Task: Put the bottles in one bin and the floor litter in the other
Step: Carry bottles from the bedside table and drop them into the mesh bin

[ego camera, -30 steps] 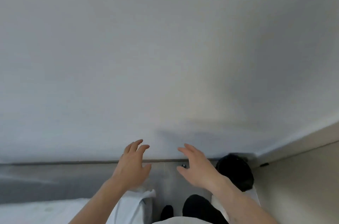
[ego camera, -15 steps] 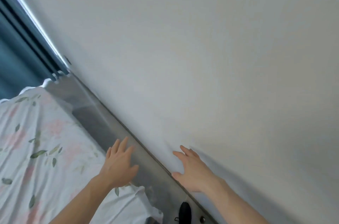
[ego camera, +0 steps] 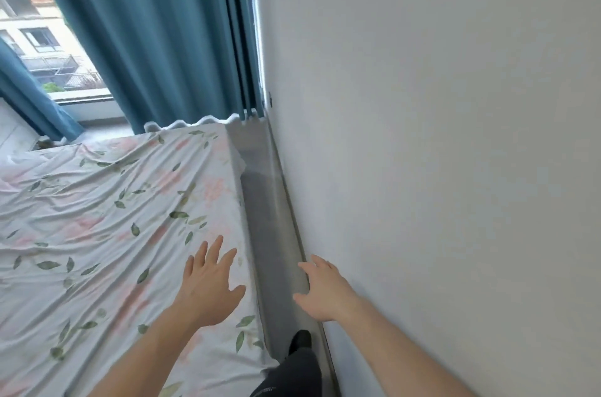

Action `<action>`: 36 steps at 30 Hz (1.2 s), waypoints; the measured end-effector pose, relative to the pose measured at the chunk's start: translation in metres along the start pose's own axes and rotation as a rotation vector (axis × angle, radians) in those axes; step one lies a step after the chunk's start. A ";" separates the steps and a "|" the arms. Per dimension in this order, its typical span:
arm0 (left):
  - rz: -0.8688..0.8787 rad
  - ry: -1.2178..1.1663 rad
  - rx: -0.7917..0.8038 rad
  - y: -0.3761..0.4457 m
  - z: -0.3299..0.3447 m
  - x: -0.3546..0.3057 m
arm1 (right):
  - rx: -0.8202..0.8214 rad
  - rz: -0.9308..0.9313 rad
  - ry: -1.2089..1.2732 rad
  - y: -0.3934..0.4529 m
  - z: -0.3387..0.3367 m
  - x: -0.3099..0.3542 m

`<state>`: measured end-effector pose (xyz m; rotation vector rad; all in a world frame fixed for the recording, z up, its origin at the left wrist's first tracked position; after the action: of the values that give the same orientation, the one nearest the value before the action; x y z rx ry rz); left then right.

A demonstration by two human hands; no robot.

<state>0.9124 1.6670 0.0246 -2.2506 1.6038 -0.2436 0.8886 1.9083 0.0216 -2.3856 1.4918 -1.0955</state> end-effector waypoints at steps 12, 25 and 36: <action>-0.175 -0.158 -0.035 0.180 -0.081 0.042 | 0.028 -0.194 -0.061 0.221 -0.138 0.069; -0.332 -0.385 -0.178 0.283 -0.191 0.130 | 0.100 -0.400 -0.201 0.372 -0.257 0.155; -0.536 -0.412 -0.189 0.374 -0.229 0.170 | 0.226 -0.610 -0.302 0.552 -0.319 0.213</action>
<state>0.5638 1.3559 0.0776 -2.6219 0.8306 0.2376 0.3359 1.5371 0.1126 -2.7417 0.5221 -0.8678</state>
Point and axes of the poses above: each hand's wrist, its own y-axis towards the middle knuckle, its own z-axis out of the palm, x = y × z, the point moved 2 cm from there along y, towards the middle knuckle, and after that the axes turned 13 degrees about -z, right-handed, at the moved point
